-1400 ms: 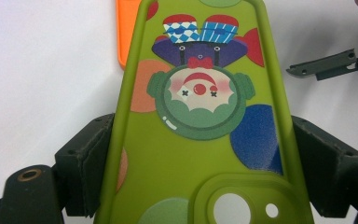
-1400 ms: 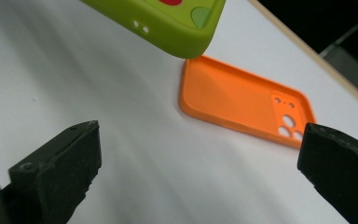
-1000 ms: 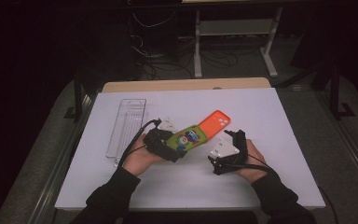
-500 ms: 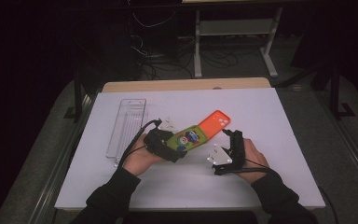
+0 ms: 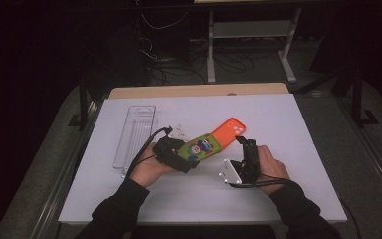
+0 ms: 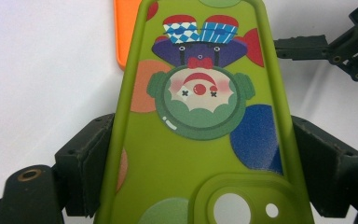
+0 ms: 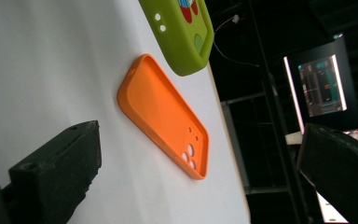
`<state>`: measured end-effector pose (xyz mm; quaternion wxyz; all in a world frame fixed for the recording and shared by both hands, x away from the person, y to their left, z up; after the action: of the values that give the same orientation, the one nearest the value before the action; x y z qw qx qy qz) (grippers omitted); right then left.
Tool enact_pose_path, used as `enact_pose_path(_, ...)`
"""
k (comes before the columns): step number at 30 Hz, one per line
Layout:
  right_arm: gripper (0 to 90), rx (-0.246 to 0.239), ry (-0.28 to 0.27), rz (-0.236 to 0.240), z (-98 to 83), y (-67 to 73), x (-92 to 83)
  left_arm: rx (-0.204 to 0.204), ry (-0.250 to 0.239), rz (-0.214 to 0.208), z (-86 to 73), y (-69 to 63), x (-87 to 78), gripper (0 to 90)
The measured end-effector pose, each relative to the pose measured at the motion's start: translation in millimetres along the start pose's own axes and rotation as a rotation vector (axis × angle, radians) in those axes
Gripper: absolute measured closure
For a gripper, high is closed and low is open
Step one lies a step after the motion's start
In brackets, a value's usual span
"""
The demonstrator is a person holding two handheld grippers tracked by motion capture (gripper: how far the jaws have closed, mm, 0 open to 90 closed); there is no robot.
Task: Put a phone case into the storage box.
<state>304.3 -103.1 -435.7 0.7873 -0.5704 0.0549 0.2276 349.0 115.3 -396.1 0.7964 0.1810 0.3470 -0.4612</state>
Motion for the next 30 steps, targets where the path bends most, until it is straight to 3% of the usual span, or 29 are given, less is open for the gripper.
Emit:
enact_pose_path(8, 0.0, -0.082, 0.001, -0.059, 1.5, 4.0, 0.8, 0.007, -0.004, -0.001, 0.1, 1.6, -0.3, 15.4)
enact_pose_path(12, 0.0, -0.190, -0.004, -0.095, 3.1, 6.1, 2.7, 0.012, -0.001, -0.007, 0.4, 1.8, -0.9, 15.4)
enact_pose_path(24, 0.0, -0.241, -0.043, -0.123, 20.0, 12.7, 4.9, -0.004, 0.002, -0.017, 0.2, 1.8, -1.0, 15.4)
enact_pose_path(28, 0.0, -0.272, -0.074, -0.121, 29.9, 14.7, 8.2, 0.003, 0.001, -0.017, 0.4, 1.1, -0.5, 15.4)
enact_pose_path(30, 0.0, -0.265, -0.083, -0.127, 34.8, 15.6, 8.4, 0.017, 0.007, -0.019, 0.3, 2.2, -1.2, 15.4)
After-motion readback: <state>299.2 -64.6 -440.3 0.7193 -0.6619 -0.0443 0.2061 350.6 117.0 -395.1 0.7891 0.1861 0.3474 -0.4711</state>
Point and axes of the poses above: each handheld gripper's, and its own axes: x roughly forward along the jaws, z roughly out of its top, y roughly to its left, the point moved 2 cm from there along x, roughly forward along the jaws, and after that the axes turned 2 degrees about -y, right-handed, at the moved point
